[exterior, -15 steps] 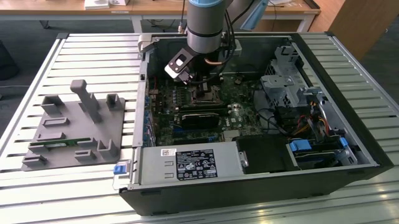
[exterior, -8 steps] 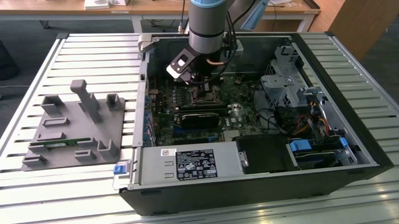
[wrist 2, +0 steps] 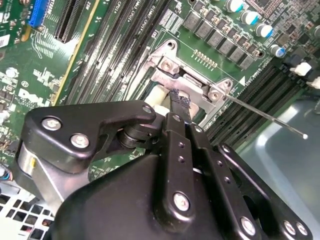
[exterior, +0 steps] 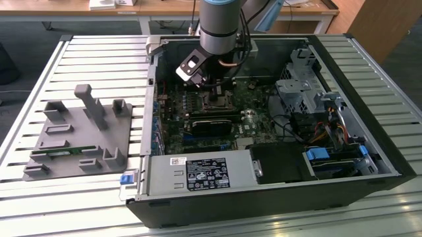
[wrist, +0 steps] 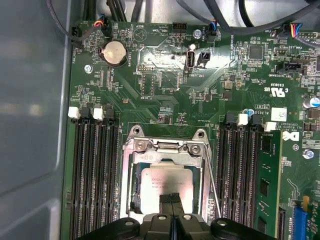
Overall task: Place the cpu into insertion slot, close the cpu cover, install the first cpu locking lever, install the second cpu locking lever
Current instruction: 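Close the cpu cover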
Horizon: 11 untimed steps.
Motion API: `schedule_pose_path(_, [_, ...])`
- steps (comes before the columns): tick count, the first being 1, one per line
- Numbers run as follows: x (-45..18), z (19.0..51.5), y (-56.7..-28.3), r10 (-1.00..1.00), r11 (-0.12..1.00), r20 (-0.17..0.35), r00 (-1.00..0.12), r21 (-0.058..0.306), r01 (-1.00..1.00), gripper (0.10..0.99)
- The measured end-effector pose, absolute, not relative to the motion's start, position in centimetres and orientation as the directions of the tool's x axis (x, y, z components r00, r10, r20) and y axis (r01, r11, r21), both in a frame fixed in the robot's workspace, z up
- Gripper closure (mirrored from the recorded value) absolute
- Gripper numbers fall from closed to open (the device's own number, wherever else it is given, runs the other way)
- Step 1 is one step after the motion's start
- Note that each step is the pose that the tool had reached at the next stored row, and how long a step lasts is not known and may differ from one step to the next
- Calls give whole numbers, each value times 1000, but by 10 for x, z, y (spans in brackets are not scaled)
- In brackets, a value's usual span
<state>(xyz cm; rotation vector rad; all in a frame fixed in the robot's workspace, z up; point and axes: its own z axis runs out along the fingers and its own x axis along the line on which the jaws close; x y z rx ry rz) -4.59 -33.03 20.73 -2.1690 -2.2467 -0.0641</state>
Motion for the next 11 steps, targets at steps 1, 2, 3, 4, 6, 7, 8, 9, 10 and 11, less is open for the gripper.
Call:
schedule_pose_path(1, [-46,209,-330,999,35,42,-36,17,999,980])
schedule_pose_path(2, [-46,210,-330,999,35,41,-35,17,999,980])
schedule_pose_path(3, [-46,211,-330,999,35,41,-35,17,999,980])
schedule_pose_path(4, [-46,212,-330,999,35,42,-35,17,999,980])
schedule_pose_path(6, [-46,213,-330,999,35,42,-36,17,999,980])
schedule_pose_path(7, [-46,213,-330,998,35,42,-36,17,999,980])
schedule_pose_path(8, [-45,213,-330,998,35,42,-36,17,999,980])
schedule_pose_path(9, [-45,213,-330,999,35,42,-36,17,999,980])
schedule_pose_path(10, [-43,213,-330,999,35,42,-36,17,999,980])
schedule_pose_path(11, [-42,213,-330,999,35,42,-36,17,999,980])
